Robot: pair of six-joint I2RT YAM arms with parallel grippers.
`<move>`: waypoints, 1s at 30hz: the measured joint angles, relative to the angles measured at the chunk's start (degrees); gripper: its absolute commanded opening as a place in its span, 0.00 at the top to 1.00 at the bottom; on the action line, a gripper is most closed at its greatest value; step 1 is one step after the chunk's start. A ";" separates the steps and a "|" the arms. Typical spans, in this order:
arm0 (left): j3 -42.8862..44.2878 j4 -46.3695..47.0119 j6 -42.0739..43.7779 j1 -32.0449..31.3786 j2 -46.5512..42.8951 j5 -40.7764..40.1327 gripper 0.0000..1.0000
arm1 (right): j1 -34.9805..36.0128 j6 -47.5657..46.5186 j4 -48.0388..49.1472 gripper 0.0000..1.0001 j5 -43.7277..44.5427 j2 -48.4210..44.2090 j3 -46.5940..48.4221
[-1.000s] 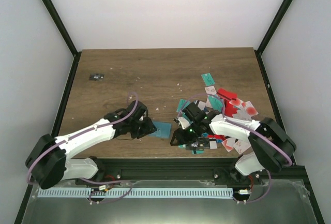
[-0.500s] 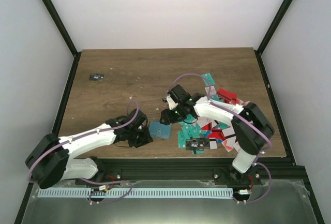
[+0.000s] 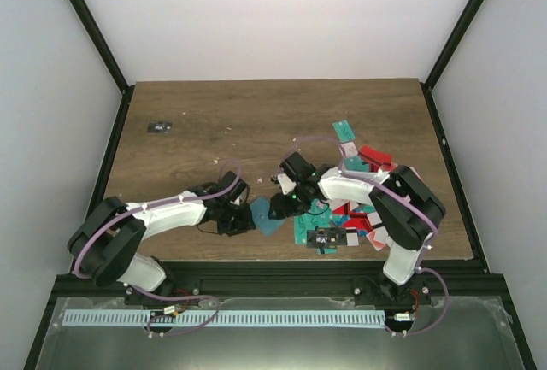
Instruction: Put the credit cards into the card holder
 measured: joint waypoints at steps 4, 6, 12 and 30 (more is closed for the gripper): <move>2.60 -2.93 3.30 2.89 1.22 -2.23 0.72 | 0.04 3.19 2.43 0.52 -6.21 -3.96 -6.62; 4.48 -4.61 5.05 3.32 1.70 -3.13 0.72 | 0.11 5.38 3.61 0.52 -9.11 -5.77 -9.70; 9.57 -11.13 8.70 2.25 0.07 -5.22 0.68 | 0.22 10.58 4.74 0.50 -11.76 -8.72 -12.70; 25.44 -24.72 0.61 -10.03 9.22 -19.89 0.67 | -4.17 10.97 2.62 0.48 -3.74 -12.24 -10.93</move>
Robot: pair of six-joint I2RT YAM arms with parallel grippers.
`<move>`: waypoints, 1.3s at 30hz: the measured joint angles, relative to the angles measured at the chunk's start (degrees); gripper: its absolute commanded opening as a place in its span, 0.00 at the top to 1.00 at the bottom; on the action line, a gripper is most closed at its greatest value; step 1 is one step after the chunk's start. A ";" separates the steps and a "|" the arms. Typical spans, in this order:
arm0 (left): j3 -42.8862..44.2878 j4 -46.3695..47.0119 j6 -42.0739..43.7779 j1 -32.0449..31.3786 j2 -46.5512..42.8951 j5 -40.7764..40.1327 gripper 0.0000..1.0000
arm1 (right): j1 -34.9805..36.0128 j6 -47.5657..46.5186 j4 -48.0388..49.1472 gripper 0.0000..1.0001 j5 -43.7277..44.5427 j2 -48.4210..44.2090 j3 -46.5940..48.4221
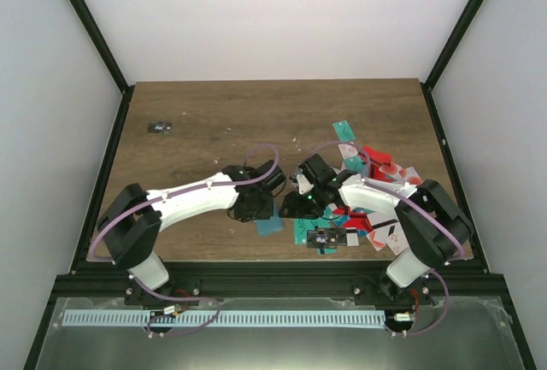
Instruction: Put the credit cards into the card holder
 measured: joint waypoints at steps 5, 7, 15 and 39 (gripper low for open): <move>4.37 -0.70 -0.52 -0.17 4.57 -2.43 0.67 | -1.14 -0.96 -0.35 0.48 -0.09 0.63 0.00; 5.11 -0.74 -0.48 -0.26 5.66 -2.80 0.67 | -1.49 -1.29 -0.35 0.48 -0.28 0.92 0.00; 6.99 -1.31 -0.04 -0.37 10.05 -2.93 0.70 | -3.15 -2.78 -0.35 0.48 -0.98 2.86 0.07; 2.14 3.54 2.23 -0.70 9.68 -3.65 0.96 | -3.56 -1.86 1.14 0.48 -3.80 3.30 0.11</move>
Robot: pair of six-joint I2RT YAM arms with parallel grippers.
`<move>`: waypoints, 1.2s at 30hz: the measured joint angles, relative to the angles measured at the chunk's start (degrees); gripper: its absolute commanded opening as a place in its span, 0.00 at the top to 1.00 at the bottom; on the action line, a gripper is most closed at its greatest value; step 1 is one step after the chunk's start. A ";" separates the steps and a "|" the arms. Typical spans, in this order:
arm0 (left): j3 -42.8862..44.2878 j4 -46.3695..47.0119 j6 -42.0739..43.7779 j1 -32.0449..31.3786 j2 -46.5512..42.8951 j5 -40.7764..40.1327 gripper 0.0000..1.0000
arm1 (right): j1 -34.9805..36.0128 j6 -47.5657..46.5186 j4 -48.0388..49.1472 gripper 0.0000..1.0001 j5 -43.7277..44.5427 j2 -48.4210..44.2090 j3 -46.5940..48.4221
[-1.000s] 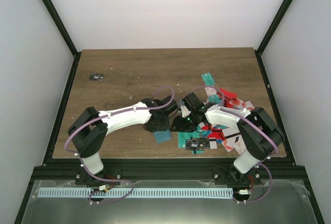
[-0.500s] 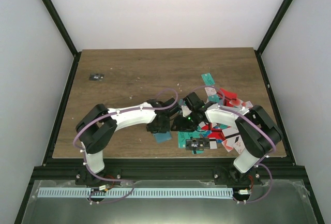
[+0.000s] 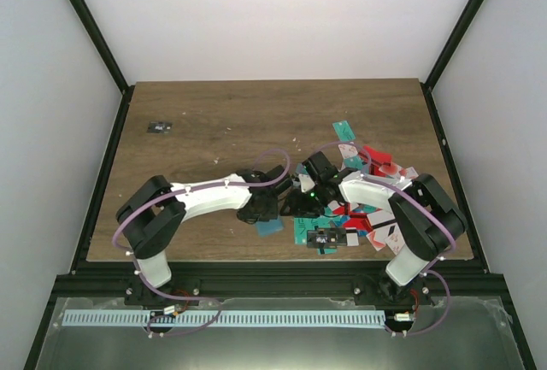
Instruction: Put the credit cards into the card holder
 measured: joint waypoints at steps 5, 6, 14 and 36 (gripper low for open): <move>-2.32 2.67 0.22 0.00 -1.70 0.15 0.96 | 0.00 -0.02 1.05 0.47 -2.12 0.00 0.00; -2.84 3.21 0.35 0.00 -2.14 0.22 0.96 | 0.00 -0.02 1.31 0.47 -2.71 0.00 0.00; -7.21 4.79 0.70 -0.02 -8.79 0.57 0.96 | 0.28 -0.02 2.78 0.47 -5.31 1.18 0.33; -11.82 9.35 3.34 0.98 -25.68 1.09 0.96 | 5.97 0.83 -2.25 0.41 -0.24 1.70 8.26</move>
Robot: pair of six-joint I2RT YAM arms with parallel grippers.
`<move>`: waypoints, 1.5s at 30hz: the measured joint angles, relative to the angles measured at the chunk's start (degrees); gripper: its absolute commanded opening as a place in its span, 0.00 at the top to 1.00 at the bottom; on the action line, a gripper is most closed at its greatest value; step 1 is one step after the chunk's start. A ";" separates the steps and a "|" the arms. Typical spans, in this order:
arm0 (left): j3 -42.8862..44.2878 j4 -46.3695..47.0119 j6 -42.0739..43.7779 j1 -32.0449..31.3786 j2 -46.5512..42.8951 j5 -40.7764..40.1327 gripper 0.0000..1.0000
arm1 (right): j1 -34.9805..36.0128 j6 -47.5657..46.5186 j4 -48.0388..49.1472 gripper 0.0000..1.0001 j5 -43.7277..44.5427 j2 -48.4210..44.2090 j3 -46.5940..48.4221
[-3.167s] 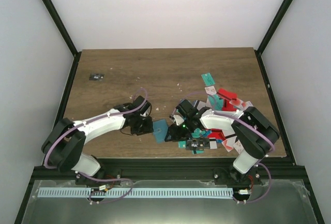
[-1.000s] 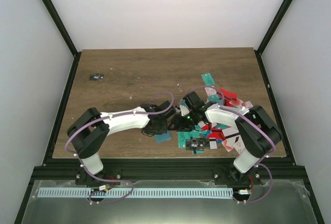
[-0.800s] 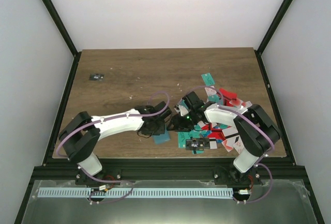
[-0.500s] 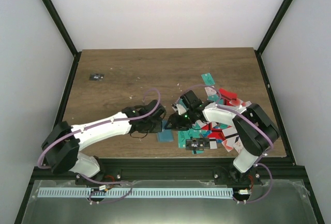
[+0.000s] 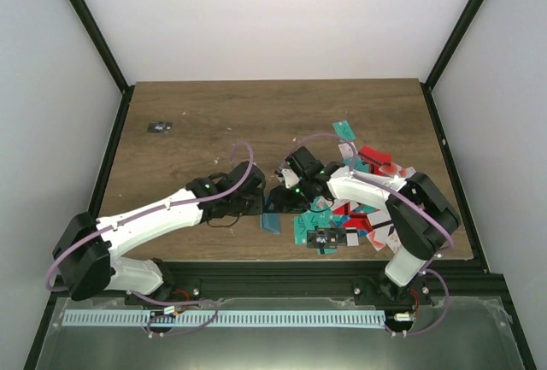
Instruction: Put the credit cards into the card holder
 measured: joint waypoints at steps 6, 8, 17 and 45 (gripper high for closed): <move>-0.24 0.02 0.22 0.00 -1.09 0.02 0.96 | 1.14 0.02 -3.74 0.41 3.45 -0.02 0.50; -0.24 0.04 0.22 0.00 -1.11 0.02 0.96 | 1.14 0.00 -4.72 0.41 4.31 -0.02 1.01; -0.22 -0.20 0.20 0.00 -2.45 -0.46 0.96 | 1.27 -0.26 -7.48 0.42 7.91 -0.76 2.23; 0.85 -2.21 9.49 3.23 -4.13 3.08 0.96 | 1.20 -1.57 -9.40 0.42 13.66 -6.01 1.09</move>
